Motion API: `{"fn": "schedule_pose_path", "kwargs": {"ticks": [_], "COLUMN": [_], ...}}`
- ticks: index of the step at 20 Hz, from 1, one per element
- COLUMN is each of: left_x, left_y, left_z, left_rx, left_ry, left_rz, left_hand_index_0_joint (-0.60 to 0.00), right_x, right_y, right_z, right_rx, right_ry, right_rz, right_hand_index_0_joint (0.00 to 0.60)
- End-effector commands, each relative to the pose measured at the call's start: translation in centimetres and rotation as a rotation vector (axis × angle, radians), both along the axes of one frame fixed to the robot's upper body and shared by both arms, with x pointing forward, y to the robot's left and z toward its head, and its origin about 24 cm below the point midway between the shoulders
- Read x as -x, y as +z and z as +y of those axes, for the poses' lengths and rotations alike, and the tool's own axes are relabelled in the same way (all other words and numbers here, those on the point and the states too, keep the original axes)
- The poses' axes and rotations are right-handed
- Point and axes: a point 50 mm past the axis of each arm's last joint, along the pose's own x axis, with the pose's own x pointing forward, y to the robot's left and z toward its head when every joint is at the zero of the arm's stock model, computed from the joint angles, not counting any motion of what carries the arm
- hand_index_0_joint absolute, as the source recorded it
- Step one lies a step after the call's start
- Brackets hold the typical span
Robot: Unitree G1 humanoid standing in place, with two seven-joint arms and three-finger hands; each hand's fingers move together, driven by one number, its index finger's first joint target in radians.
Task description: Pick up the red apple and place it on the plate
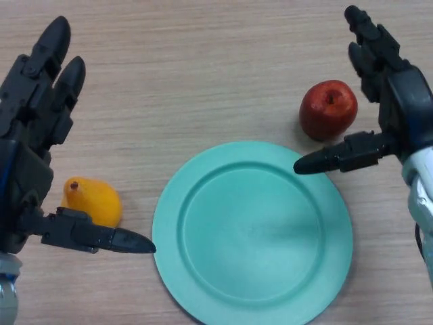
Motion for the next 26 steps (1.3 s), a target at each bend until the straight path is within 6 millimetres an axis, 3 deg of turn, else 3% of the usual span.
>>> {"fn": "schedule_pose_path", "kwargs": {"ticks": [1,10,12,15,21,26], "left_x": [1.1,1.1,1.1,1.0,0.7,0.6], "left_y": [2.6,2.3,2.3,2.2,2.3,2.3], "left_z": [0.2,1.3,1.3,1.4,1.0,1.2], "left_rx": [-0.063,-0.066,-0.066,-0.069,-0.084,-0.077], "left_ry": [0.021,0.064,0.066,0.079,0.081,0.079], "left_rz": [-0.196,-0.182,-0.182,-0.178,-0.180,-0.174], "left_hand_index_0_joint": [0.000,0.000,0.000,0.000,0.000,0.000], "right_x": [-0.9,-5.8,-5.9,-6.3,-6.1,-4.2], "right_y": [4.8,2.3,2.0,0.7,0.6,3.3], "right_z": [-1.3,-1.3,-1.2,-0.6,0.2,1.4], "right_rx": [0.045,0.179,0.196,0.219,0.200,0.142], "right_ry": [-0.083,-0.187,-0.189,-0.181,-0.151,-0.043], "right_rz": [-0.281,-0.243,-0.229,-0.114,-0.092,-0.180], "right_hand_index_0_joint": [0.000,0.000,0.200,0.600,0.600,0.600]}}
